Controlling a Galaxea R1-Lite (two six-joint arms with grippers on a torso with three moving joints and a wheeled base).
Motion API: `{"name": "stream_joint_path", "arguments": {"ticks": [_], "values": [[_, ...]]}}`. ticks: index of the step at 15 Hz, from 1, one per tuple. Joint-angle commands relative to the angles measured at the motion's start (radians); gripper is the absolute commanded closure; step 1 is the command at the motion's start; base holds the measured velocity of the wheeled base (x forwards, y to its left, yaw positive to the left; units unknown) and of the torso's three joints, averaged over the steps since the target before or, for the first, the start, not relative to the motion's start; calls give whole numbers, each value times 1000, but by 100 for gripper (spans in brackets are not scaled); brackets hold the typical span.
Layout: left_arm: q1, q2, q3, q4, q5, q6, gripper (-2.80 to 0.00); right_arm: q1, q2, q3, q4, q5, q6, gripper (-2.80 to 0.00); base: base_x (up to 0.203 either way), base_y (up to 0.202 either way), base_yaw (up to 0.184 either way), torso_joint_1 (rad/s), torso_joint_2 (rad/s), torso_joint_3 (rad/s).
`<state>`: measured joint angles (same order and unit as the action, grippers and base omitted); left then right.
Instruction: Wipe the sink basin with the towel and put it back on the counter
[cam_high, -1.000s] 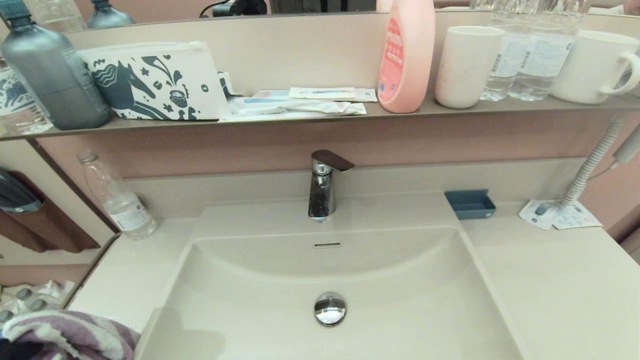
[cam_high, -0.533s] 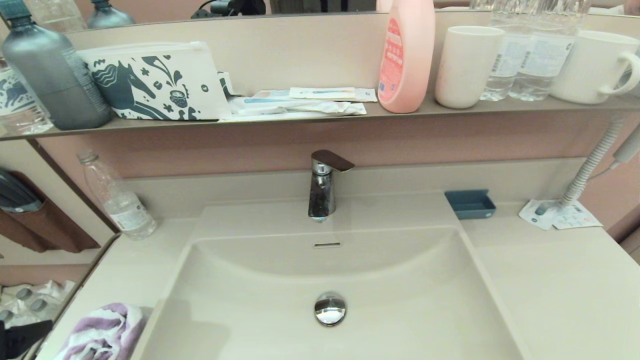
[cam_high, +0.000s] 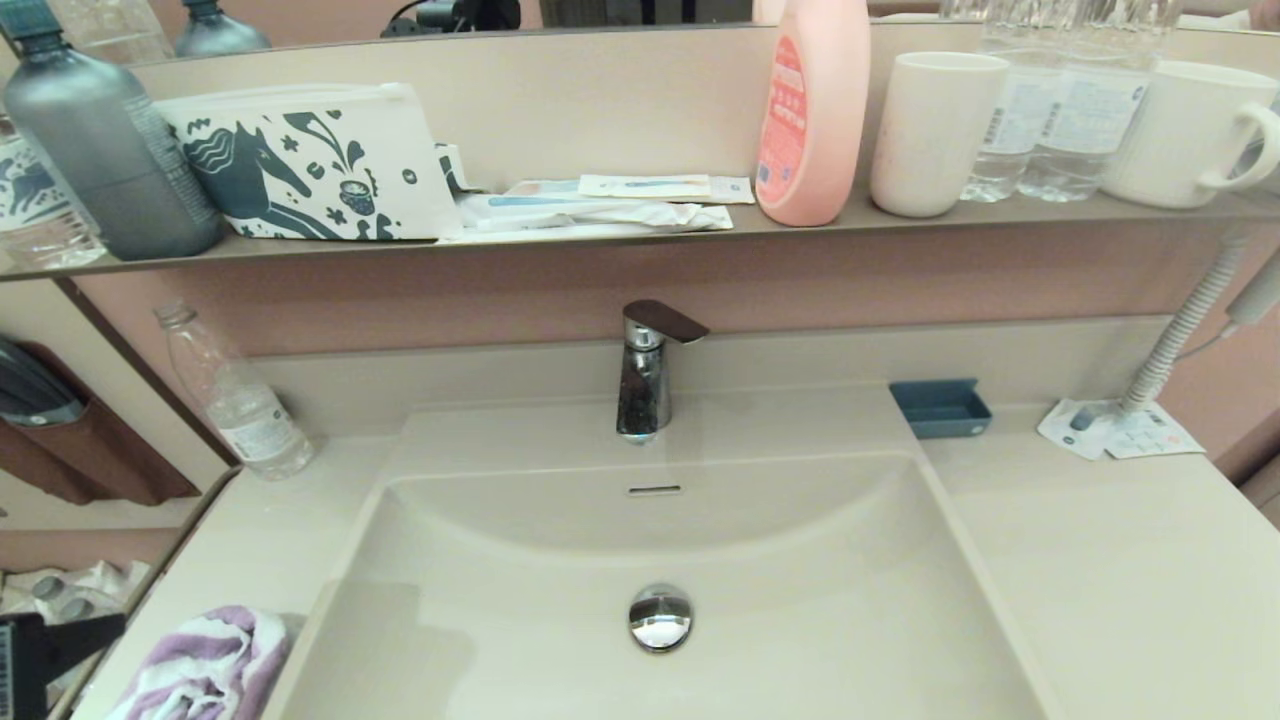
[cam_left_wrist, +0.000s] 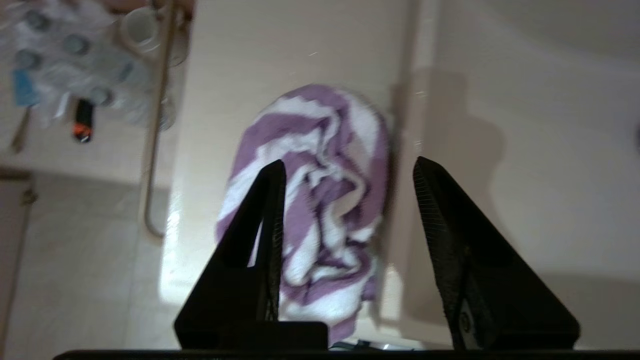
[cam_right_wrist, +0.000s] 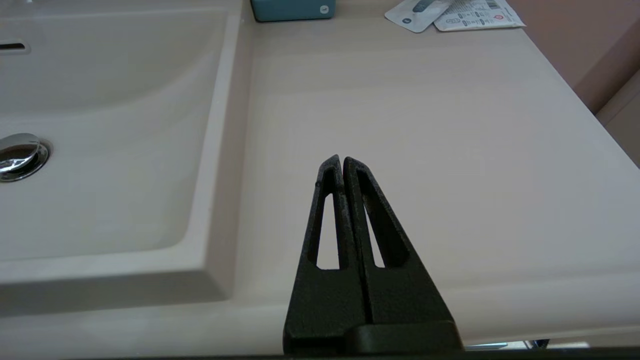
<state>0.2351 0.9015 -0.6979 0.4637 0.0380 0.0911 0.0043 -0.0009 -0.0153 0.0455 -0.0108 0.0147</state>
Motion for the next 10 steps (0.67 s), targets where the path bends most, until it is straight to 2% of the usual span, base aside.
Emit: {"name": "stream_joint_path", "arguments": {"ticks": [1,3,5,7,10], "values": [[-34,3,2,-12,-57,-6,0,0,1,0,0,0,0,0,0,0,0,0,0,0],[-81,1,5,-36,-106,-22,0,0,1,0,0,0,0,0,0,0,0,0,0,0],[-179,-41,28,-51,-158,-91,0,0,1,0,0,0,0,0,0,0,0,0,0,0],[-284,-150,107,-96,-224,-154,0,0,1,0,0,0,-1,0,0,0,0,0,0,0],[-331,-332,215,-190,-252,-179,0,0,1,0,0,0,0,0,0,0,0,0,0,0]]}}
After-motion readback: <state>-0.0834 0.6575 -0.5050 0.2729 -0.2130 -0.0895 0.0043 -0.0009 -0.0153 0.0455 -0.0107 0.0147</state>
